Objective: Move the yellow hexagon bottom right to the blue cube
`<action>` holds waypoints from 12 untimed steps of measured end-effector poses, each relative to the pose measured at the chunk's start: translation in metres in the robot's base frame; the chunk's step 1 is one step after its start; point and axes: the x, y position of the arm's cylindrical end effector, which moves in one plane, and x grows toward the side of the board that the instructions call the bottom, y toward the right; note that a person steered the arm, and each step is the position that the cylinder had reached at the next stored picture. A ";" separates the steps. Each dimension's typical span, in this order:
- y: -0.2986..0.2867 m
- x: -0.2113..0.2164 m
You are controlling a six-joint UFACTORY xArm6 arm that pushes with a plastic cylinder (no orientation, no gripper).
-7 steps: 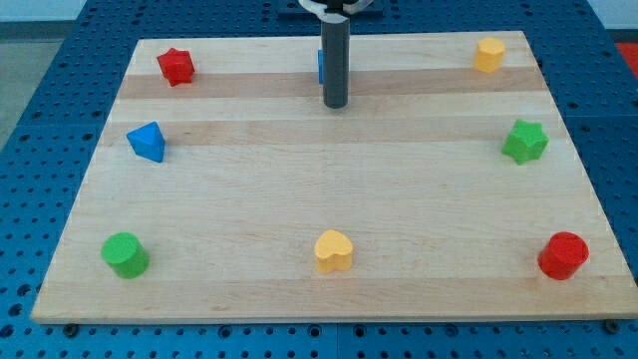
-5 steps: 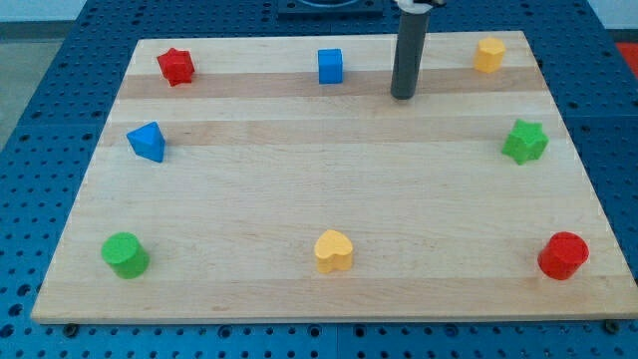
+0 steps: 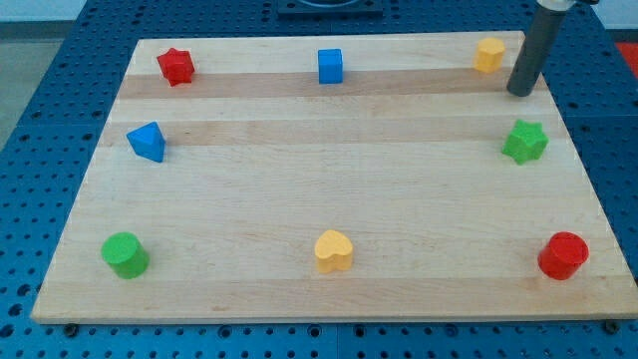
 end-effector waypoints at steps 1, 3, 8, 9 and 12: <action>0.002 -0.041; 0.004 -0.079; -0.049 -0.063; -0.093 -0.036; -0.193 0.038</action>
